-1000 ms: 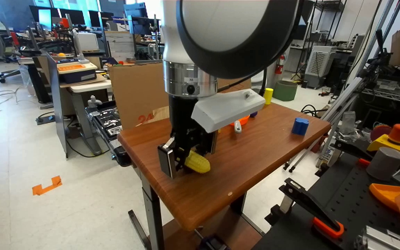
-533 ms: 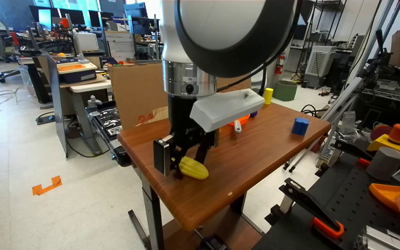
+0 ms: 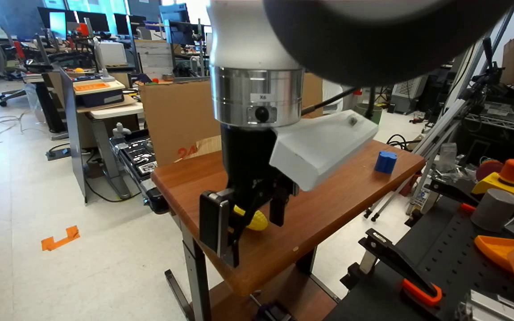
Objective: Move the maize to the left
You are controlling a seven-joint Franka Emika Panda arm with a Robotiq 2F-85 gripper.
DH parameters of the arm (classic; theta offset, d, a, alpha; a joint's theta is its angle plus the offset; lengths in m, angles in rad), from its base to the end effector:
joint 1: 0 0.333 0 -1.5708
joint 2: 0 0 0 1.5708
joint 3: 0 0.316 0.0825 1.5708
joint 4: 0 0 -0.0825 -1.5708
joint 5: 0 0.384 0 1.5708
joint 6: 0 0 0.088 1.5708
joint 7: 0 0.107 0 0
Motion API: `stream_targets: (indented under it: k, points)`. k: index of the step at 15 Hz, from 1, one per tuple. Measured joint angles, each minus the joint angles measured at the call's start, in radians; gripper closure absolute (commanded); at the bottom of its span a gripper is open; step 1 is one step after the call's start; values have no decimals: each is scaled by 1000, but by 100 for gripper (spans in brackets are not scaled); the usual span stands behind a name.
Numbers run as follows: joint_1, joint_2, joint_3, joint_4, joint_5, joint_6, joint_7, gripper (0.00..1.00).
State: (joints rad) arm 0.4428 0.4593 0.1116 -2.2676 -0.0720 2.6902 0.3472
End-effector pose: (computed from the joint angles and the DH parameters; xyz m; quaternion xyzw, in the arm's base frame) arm 0.4468 0.2827 0.1529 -0.9913 -0.1305 0.0188 0.0016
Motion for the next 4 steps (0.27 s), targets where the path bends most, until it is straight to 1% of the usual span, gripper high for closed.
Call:
stream_targets:
  k: [2, 4]
  points:
    - [18, -62, 14, -63, 0, 1, 23, 0]
    - [14, -60, 15, -59, 0, 1, 23, 0]
